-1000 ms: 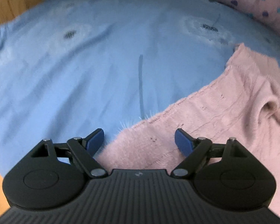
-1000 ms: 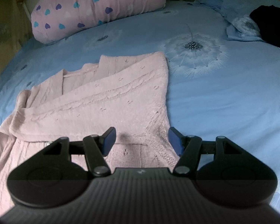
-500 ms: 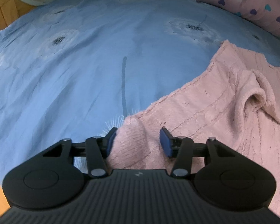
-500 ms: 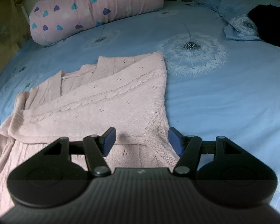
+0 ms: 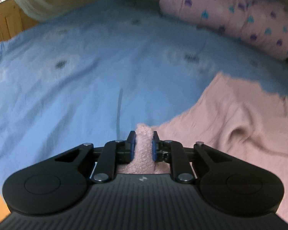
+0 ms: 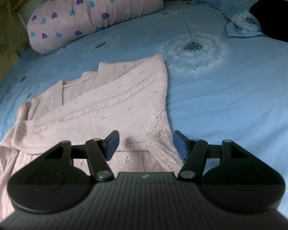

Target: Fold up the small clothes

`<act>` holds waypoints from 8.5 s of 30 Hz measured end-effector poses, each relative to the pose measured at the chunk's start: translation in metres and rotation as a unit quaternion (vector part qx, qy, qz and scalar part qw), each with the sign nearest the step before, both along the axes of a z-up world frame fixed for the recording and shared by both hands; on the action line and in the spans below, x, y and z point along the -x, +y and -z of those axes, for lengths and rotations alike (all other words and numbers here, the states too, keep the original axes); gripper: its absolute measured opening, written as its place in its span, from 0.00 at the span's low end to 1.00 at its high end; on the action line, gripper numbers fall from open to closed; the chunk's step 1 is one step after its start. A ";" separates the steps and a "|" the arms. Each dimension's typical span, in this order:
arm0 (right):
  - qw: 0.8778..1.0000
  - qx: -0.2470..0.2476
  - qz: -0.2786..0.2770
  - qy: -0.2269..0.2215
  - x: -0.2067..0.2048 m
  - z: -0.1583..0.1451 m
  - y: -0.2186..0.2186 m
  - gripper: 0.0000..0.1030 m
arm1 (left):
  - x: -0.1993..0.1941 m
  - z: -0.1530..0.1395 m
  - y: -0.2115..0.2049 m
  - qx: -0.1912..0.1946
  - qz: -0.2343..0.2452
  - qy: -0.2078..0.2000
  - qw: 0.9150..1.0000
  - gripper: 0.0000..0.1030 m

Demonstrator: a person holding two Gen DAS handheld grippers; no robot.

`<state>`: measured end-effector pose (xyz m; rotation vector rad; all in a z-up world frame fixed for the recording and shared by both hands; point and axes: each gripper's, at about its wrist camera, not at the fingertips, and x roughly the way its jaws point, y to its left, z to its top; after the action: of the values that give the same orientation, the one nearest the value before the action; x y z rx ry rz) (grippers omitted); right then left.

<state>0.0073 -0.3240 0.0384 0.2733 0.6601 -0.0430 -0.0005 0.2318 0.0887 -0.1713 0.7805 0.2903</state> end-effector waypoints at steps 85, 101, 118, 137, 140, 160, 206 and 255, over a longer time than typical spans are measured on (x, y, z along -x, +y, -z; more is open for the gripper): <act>0.999 0.019 -0.032 -0.020 0.006 -0.004 0.012 0.62 | -0.067 -0.003 -0.196 -0.064 0.178 0.041 0.981 0.79; 0.988 0.072 -0.117 -0.066 0.022 -0.014 0.078 0.62 | -0.097 0.032 -0.177 -0.050 0.188 0.005 0.981 0.79; 0.976 0.164 -0.137 -0.030 -0.035 -0.001 0.118 0.35 | -0.105 0.031 -0.166 -0.001 0.176 0.009 0.984 0.79; 0.999 0.017 -0.018 -0.041 -0.039 -0.013 0.020 0.61 | -0.108 0.037 -0.166 -0.002 0.168 0.021 0.985 0.79; 0.998 0.042 -0.026 -0.033 -0.050 -0.008 0.025 0.61 | -0.109 0.037 -0.165 0.002 0.166 0.020 0.986 0.79; 0.988 0.070 -0.060 -0.127 -0.060 -0.068 0.030 0.18 | -0.111 0.031 -0.153 0.024 0.155 -0.034 0.987 0.79; 0.997 0.041 0.000 -0.065 0.003 -0.020 -0.009 0.42 | -0.075 0.026 -0.154 -0.002 0.165 -0.013 0.986 0.82; 0.998 0.035 0.004 0.060 0.170 0.031 -0.024 0.53 | 0.109 0.037 -0.106 -0.002 0.171 0.101 0.980 0.82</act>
<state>-0.1631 -0.3483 0.0070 0.2073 0.7757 -0.0915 -0.1090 0.1261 0.0513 -0.0011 0.9943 -0.0183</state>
